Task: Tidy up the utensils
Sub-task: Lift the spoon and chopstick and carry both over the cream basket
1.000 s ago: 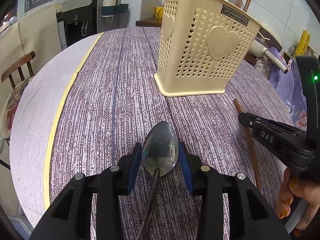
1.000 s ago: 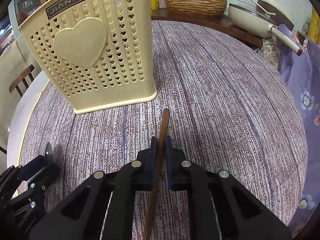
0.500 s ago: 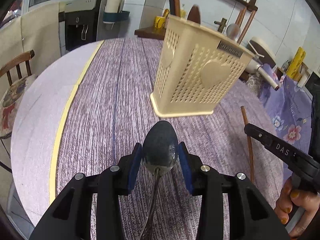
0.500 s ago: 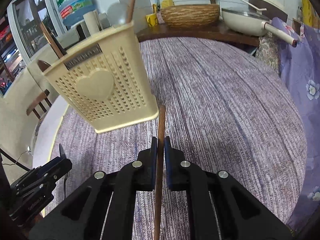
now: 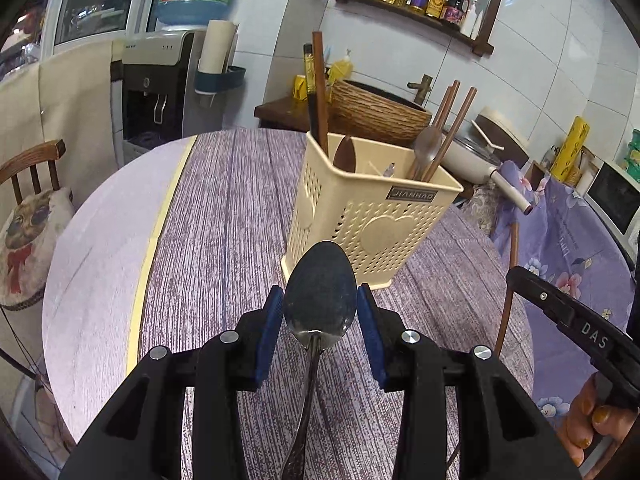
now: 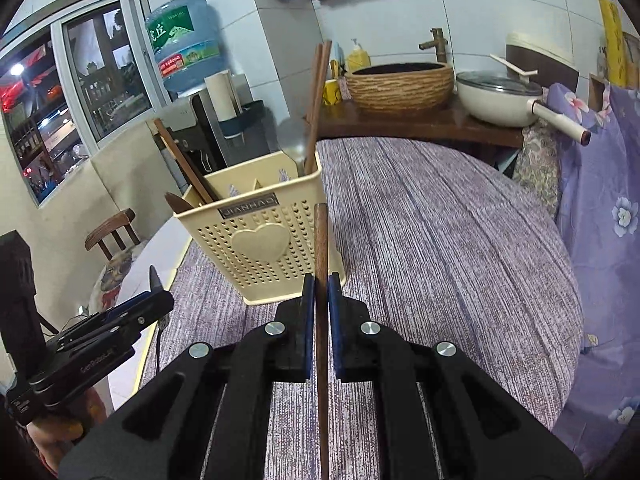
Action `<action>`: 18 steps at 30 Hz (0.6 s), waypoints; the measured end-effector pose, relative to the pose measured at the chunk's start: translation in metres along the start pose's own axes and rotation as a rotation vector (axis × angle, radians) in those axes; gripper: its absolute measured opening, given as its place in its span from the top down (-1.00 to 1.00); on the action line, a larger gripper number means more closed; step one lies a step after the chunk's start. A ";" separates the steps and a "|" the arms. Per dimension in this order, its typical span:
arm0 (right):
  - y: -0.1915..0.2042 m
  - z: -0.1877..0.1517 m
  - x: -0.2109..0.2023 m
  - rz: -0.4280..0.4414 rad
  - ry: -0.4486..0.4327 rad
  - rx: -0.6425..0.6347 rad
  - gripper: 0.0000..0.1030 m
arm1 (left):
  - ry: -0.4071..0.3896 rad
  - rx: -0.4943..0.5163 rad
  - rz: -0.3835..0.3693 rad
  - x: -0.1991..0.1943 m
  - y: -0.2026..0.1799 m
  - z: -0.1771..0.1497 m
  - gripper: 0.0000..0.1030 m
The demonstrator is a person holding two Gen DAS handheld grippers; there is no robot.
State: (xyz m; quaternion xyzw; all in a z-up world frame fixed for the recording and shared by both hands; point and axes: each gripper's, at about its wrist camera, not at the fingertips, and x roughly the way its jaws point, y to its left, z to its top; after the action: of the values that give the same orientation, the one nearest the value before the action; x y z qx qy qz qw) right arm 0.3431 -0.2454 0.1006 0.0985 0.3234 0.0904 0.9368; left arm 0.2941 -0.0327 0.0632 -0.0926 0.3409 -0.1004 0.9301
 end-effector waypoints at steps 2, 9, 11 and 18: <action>0.002 0.001 -0.005 0.001 -0.011 -0.009 0.85 | -0.004 -0.002 -0.002 0.000 -0.002 0.001 0.26; 0.006 0.003 -0.016 -0.002 -0.032 -0.021 0.85 | 0.011 -0.018 -0.009 0.009 -0.001 -0.003 0.26; 0.006 0.003 -0.018 -0.002 -0.036 -0.022 0.85 | 0.017 -0.020 -0.010 0.011 0.000 -0.004 0.26; 0.008 0.003 -0.024 -0.004 -0.047 -0.028 0.85 | 0.006 -0.016 -0.011 0.007 0.000 -0.003 0.26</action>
State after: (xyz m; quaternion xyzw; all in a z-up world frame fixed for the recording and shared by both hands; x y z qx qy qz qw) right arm 0.3253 -0.2433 0.1190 0.0869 0.3000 0.0909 0.9456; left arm 0.2978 -0.0345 0.0567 -0.1017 0.3441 -0.1032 0.9277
